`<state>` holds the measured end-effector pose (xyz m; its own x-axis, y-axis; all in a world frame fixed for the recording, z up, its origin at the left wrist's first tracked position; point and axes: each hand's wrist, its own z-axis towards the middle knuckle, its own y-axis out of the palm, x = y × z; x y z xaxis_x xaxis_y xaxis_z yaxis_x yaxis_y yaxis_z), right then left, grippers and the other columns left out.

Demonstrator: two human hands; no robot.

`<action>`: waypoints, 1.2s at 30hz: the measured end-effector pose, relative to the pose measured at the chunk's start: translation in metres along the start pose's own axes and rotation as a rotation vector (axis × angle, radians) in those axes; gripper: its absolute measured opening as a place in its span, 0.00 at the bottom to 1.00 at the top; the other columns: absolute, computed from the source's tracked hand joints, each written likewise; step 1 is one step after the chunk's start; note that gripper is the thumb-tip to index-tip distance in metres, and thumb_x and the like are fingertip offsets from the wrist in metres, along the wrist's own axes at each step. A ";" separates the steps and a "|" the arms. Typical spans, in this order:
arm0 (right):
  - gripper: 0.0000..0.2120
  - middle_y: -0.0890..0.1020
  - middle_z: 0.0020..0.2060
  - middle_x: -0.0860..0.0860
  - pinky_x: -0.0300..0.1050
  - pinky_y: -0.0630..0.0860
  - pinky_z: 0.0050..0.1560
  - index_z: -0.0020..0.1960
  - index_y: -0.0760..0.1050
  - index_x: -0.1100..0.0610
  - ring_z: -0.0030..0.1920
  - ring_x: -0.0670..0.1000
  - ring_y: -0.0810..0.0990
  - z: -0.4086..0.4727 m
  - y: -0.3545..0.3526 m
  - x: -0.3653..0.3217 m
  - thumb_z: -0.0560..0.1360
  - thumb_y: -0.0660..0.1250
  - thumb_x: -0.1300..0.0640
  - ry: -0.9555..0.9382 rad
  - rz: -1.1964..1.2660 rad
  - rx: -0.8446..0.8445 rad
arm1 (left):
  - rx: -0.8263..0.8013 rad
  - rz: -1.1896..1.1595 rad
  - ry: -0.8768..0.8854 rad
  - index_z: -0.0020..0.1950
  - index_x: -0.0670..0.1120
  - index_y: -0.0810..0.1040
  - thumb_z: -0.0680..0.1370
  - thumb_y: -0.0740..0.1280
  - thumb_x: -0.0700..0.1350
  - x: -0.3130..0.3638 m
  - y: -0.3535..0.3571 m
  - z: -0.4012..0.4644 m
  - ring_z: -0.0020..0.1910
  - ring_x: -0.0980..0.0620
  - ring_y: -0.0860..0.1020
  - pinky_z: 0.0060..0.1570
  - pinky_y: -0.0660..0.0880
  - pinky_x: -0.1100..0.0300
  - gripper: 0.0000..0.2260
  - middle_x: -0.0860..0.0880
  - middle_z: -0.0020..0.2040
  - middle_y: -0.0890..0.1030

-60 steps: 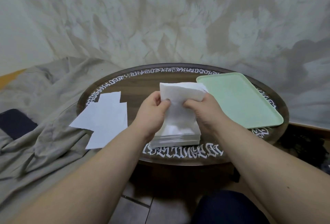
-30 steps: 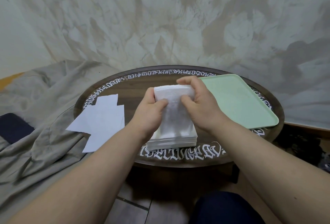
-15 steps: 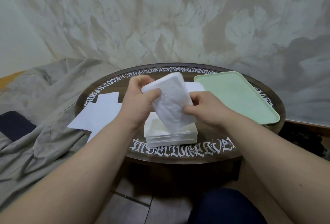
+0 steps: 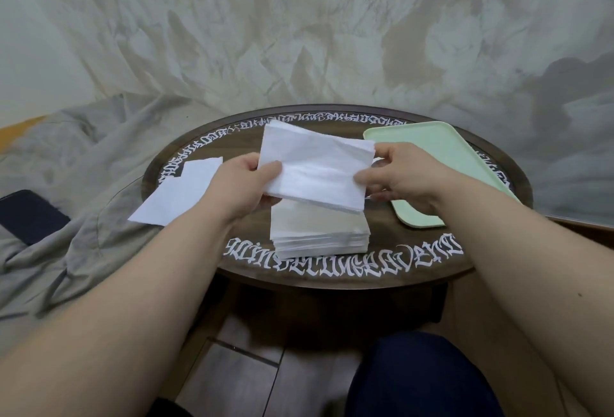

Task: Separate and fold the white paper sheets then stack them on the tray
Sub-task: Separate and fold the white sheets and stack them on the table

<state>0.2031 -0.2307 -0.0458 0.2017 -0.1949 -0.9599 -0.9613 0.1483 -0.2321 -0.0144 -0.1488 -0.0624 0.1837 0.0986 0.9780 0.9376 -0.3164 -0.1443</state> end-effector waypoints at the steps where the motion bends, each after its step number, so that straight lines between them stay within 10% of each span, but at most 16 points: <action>1: 0.12 0.81 0.36 0.52 0.41 0.78 0.35 0.49 0.77 0.56 0.31 0.48 0.81 0.002 0.002 0.006 0.72 0.69 0.71 0.039 0.080 0.041 | 0.012 0.001 -0.058 0.45 0.46 0.80 0.81 0.66 0.42 -0.005 0.001 0.000 0.43 0.49 0.80 0.43 0.80 0.55 0.06 0.43 0.49 0.83; 11: 0.20 0.80 0.53 0.60 0.56 0.79 0.53 0.53 0.76 0.53 0.52 0.63 0.80 0.014 0.017 0.044 0.66 0.70 0.72 0.179 0.075 0.242 | 0.065 0.245 -0.184 0.41 0.45 0.81 0.77 0.70 0.39 -0.039 0.002 -0.008 0.30 0.50 0.78 0.32 0.77 0.60 0.04 0.45 0.40 0.85; 21: 0.28 0.82 0.42 0.55 0.60 0.78 0.56 0.64 0.73 0.57 0.46 0.59 0.81 0.008 0.017 0.051 0.67 0.69 0.75 0.194 -0.081 0.189 | 0.139 0.283 -0.096 0.45 0.49 0.79 0.76 0.72 0.41 -0.048 0.005 -0.010 0.44 0.45 0.84 0.50 0.82 0.49 0.04 0.47 0.45 0.84; 30: 0.26 0.82 0.43 0.51 0.54 0.78 0.57 0.64 0.73 0.57 0.47 0.54 0.82 0.005 0.016 0.056 0.69 0.69 0.71 0.134 -0.218 0.185 | 0.156 0.431 -0.060 0.56 0.46 0.80 0.77 0.71 0.45 -0.051 0.004 -0.010 0.36 0.54 0.81 0.34 0.76 0.63 0.09 0.50 0.47 0.82; 36: 0.28 0.59 0.76 0.51 0.46 0.58 0.72 0.75 0.61 0.53 0.75 0.53 0.58 -0.005 0.022 0.054 0.78 0.64 0.50 -0.238 -0.930 0.173 | 0.171 0.886 0.202 0.75 0.51 0.68 0.81 0.63 0.53 -0.060 0.007 -0.010 0.71 0.47 0.68 0.67 0.65 0.53 0.23 0.48 0.75 0.65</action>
<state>0.1919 -0.2432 -0.1018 0.9169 -0.1078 -0.3842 -0.3624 0.1780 -0.9149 -0.0221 -0.1667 -0.1206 0.8149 -0.2843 0.5051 0.5128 -0.0525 -0.8569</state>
